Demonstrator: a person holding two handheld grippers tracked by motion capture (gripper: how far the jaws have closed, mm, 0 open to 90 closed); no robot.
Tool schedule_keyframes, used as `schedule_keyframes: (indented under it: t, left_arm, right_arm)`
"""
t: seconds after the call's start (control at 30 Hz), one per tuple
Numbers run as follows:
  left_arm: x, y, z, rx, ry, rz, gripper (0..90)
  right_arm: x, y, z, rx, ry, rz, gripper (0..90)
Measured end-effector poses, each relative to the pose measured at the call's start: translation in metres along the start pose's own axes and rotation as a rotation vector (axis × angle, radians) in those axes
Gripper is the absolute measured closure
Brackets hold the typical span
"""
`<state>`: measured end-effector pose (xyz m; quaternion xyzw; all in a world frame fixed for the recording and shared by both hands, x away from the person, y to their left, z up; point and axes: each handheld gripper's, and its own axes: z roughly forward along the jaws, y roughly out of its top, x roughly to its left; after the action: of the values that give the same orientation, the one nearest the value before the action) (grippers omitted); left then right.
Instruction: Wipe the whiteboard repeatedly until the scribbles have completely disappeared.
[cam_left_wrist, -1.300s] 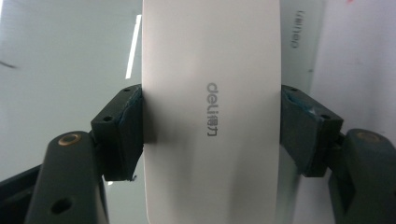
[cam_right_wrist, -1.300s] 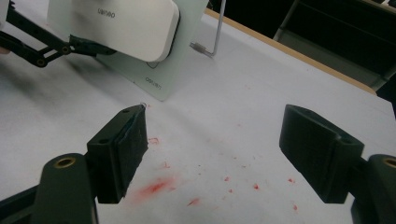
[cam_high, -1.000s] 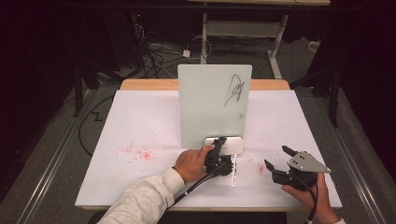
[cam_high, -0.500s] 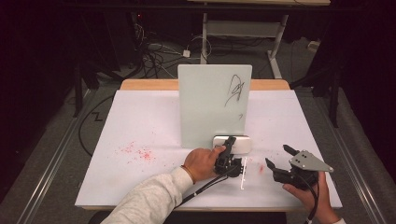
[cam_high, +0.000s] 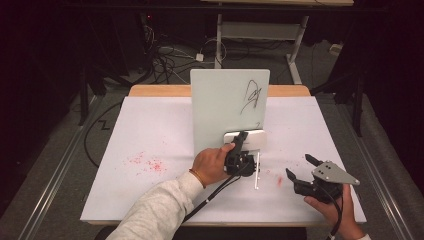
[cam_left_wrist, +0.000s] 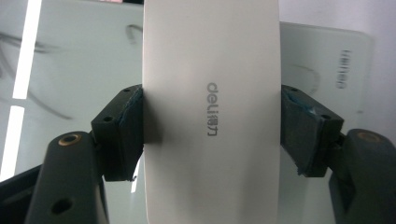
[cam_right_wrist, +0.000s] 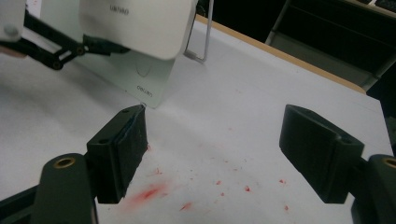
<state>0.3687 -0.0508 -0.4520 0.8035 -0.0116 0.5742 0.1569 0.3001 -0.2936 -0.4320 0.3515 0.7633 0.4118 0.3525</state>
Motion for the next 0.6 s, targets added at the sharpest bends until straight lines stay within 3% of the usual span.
schedule_keyframes:
  t: [0.37,0.5,0.6]
  left_arm:
    - [0.046,0.002,0.001,0.002,0.029,-0.119,29.2]
    - [0.042,0.002,0.001,0.006,0.030,-0.127,29.3]
    - [0.029,0.000,0.000,0.001,0.023,-0.106,29.3]
  right_arm:
    - [-0.002,0.000,-0.001,-0.006,0.000,0.011,23.7]
    - [-0.001,0.000,-0.001,-0.005,0.006,0.009,23.7]
    - [0.000,0.000,-0.001,0.000,0.009,0.006,23.7]
